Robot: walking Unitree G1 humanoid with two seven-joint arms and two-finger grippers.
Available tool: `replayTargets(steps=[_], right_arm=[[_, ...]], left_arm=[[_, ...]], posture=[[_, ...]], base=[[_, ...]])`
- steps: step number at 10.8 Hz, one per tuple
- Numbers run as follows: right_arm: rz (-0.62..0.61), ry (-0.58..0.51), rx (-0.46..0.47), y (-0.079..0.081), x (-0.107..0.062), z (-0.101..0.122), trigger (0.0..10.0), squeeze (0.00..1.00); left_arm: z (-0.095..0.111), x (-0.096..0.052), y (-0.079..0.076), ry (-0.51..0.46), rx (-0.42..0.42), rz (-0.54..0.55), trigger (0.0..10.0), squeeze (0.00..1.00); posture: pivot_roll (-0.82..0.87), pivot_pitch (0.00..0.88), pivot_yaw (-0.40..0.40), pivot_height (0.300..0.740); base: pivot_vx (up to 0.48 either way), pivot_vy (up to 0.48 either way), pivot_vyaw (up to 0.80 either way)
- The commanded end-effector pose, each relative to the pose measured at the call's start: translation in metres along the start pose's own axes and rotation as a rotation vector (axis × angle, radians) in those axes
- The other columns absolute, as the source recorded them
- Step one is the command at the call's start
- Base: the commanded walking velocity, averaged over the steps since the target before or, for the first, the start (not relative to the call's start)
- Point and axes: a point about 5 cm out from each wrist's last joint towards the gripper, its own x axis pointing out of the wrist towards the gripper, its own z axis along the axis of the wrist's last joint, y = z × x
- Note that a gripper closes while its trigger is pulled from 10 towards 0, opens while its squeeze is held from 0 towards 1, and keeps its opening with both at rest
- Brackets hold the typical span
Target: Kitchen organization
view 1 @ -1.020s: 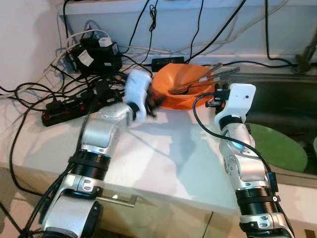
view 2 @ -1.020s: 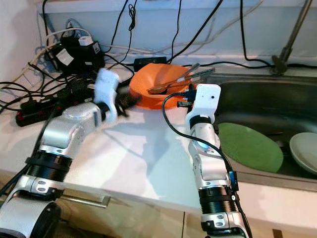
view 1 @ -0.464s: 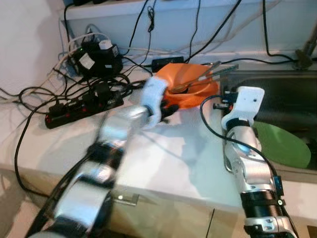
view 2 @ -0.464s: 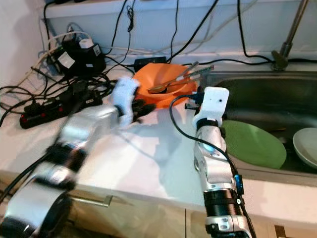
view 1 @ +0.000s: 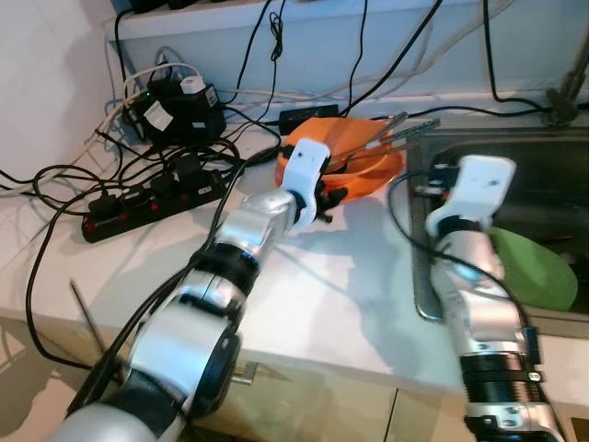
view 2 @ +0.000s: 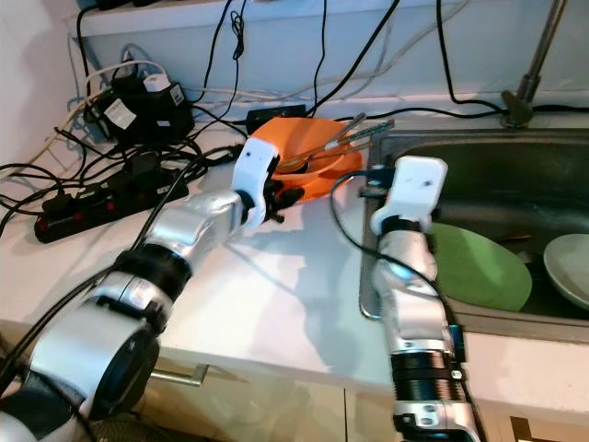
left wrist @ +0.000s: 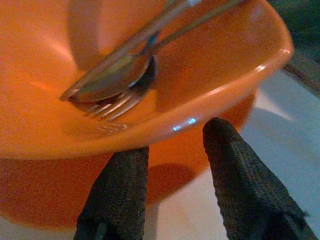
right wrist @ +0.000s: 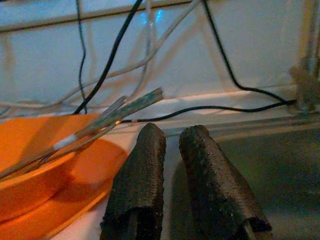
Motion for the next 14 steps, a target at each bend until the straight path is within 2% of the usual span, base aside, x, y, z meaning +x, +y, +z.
replayTargets(steps=[1, 5, 6, 7, 11, 14], right_arm=[[0.003, 0.001, -0.013, 0.0, -0.001, 0.001, 10.0, 0.0], [0.002, 0.007, -0.017, -0.001, -0.004, 0.0, 10.0, 0.0], [0.003, 0.01, -0.017, 0.0, -0.005, 0.0, 10.0, 0.0], [0.002, 0.013, -0.018, 0.0, -0.006, -0.001, 10.0, 0.0], [-0.003, 0.028, -0.015, -0.001, -0.009, -0.004, 10.0, 0.0], [0.017, 0.04, -0.005, 0.004, -0.007, -0.006, 10.0, 0.0]], left_arm=[[0.008, 0.0, 0.005, -0.027, 0.003, 0.037, 10.0, 0.0], [0.01, 0.002, 0.011, 0.007, 0.018, 0.113, 10.0, 0.0], [0.002, 0.002, 0.011, 0.064, 0.062, 0.131, 10.0, 0.0], [-0.005, 0.002, 0.012, 0.1, 0.072, 0.147, 10.0, 0.0], [-0.029, -0.001, 0.01, 0.19, -0.006, 0.016, 10.0, 0.0], [-0.037, -0.017, 0.019, 0.234, -0.025, -0.069, 10.0, 0.0]], posture=[[-0.03, 0.033, 0.198, 0.74], [-0.03, 0.037, 0.204, 0.74], [-0.03, 0.042, 0.207, 0.74], [-0.03, 0.045, 0.208, 0.74], [-0.01, 0.054, 0.213, 0.74], [0.04, 0.054, 0.193, 0.74]], base=[[0.0, 0.0, 0.0], [0.0, 0.0, 0.0], [0.0, 0.0, 0.0], [0.0, 0.0, 0.0], [0.0, 0.0, 0.0], [0.0, 0.0, 0.0]])
